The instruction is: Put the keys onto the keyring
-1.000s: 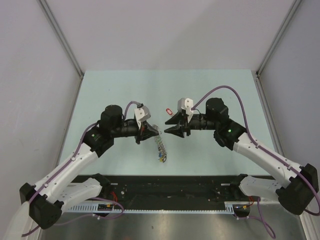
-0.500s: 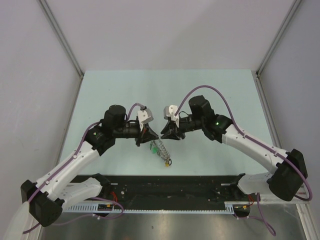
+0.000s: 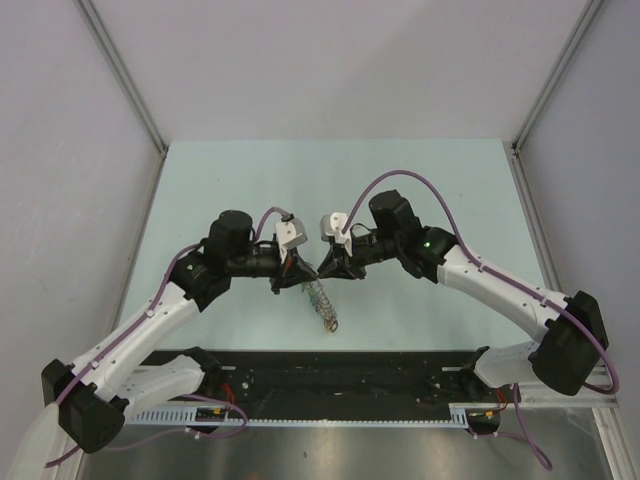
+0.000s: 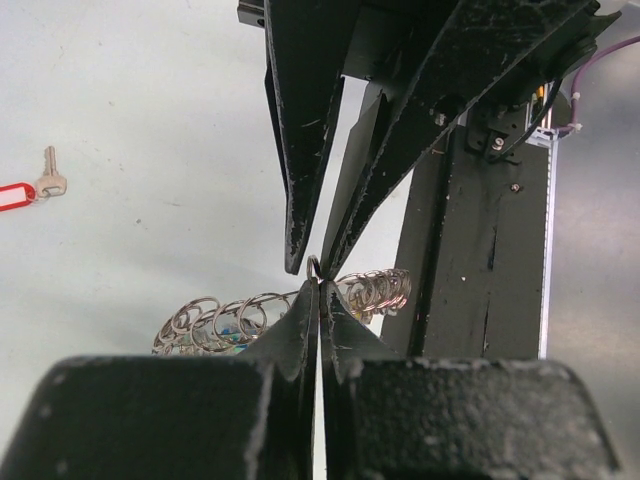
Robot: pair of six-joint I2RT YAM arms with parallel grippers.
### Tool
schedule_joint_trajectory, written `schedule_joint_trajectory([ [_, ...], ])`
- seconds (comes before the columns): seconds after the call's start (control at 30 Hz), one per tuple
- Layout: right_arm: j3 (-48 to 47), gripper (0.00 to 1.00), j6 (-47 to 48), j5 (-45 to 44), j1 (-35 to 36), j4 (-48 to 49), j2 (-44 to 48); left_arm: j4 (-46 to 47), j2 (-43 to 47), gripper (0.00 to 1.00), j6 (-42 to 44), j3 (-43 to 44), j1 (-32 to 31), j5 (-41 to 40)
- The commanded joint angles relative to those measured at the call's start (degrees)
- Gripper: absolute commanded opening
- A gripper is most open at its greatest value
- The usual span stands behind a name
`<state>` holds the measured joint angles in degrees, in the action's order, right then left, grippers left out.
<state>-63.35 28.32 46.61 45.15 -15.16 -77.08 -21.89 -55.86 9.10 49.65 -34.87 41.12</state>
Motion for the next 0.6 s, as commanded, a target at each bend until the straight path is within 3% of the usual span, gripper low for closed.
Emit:
schedule_joint_trajectory([
  [0.0,-2.7,0.18,1.1,0.3,1.1,-0.1,-0.7,2.6,0.7,0.00,0.7,3.1,-0.4,3.0],
  [0.23,-3.0,0.18,1.7,-0.3,1.6,-1.4,-1.1,2.9,0.8,0.00,0.5,3.0,-0.4,3.2],
  [0.33,-3.1,0.09,1.8,-0.8,1.7,-1.5,-1.1,3.3,1.2,0.00,0.2,2.8,-0.4,3.0],
  [0.37,-3.1,0.01,1.7,-0.8,1.7,-1.5,-1.0,3.3,1.2,0.00,0.0,2.6,-0.4,3.0],
  [0.53,-3.1,0.00,0.1,-2.0,1.5,-0.4,0.2,5.4,3.2,0.00,-1.0,1.8,-0.4,1.1],
  [0.57,-3.0,0.00,-0.6,-2.5,1.4,0.5,0.5,7.3,4.0,0.06,-1.3,0.8,-0.4,-0.2],
])
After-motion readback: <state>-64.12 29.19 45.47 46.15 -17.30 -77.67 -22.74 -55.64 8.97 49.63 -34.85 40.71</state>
